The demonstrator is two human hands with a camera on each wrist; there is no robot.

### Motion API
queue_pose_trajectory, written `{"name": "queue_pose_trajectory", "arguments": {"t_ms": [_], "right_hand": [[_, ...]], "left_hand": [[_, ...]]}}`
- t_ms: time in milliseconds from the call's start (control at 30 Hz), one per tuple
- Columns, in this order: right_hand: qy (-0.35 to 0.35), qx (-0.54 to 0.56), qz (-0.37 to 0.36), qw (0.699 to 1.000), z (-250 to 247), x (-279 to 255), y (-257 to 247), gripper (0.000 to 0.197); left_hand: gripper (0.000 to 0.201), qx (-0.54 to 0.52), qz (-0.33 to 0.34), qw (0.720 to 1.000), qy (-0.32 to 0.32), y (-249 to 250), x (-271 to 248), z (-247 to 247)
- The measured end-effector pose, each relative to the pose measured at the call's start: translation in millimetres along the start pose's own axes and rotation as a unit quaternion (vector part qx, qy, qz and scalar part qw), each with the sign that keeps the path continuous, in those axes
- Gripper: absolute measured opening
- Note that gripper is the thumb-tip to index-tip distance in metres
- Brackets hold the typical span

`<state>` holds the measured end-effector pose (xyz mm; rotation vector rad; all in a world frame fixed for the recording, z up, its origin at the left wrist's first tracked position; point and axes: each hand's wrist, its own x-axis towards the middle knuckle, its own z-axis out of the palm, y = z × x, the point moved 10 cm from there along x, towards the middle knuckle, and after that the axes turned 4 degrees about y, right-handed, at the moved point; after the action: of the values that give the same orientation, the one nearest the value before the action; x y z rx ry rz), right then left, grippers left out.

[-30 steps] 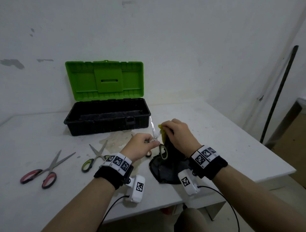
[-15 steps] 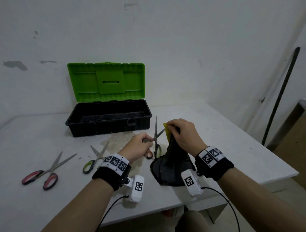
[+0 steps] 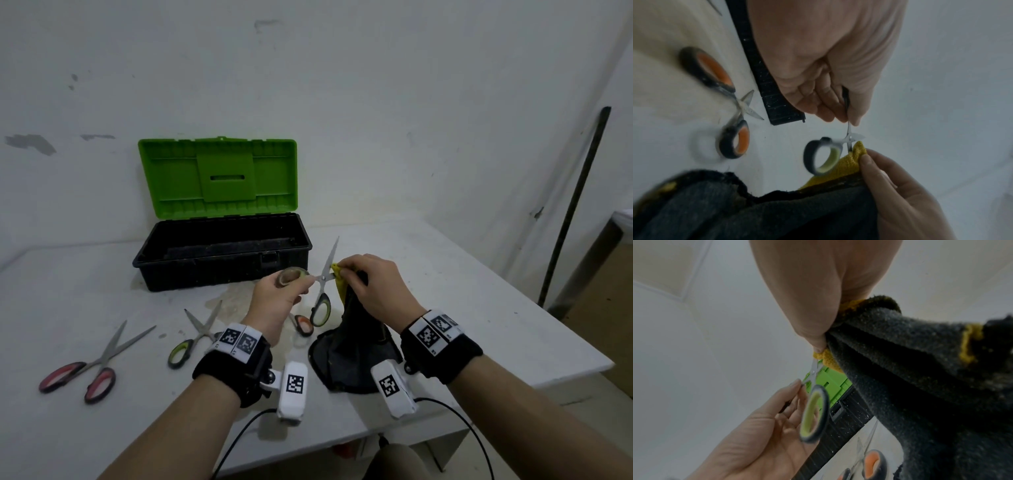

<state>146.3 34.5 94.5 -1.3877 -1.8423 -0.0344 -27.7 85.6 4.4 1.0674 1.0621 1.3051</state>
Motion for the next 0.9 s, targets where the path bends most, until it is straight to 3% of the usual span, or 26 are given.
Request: {"name": "queue_pose_trajectory", "arguments": {"t_ms": [167, 400, 700, 900], "right_hand": [[-0.013, 0.005, 0.003, 1.0, -1, -1, -8, 0.017], [-0.043, 0.068, 0.077, 0.994, -3, -8, -6, 0.026], [-0.047, 0.029, -0.026, 0.998, 16, -5, -37, 0.02], [-0.05, -0.001, -0.028, 0.998, 36, -6, -33, 0.02]], "left_hand": [[0.009, -0.134, -0.053, 0.99, -0.006, -8, -5, 7], [0.022, -0.076, -0.03, 0.996, 0.026, -11, -6, 1], [0.026, -0.061, -0.018, 0.998, 0.025, -14, -9, 9], [0.024, -0.061, -0.012, 0.998, 0.023, -17, -16, 11]]}}
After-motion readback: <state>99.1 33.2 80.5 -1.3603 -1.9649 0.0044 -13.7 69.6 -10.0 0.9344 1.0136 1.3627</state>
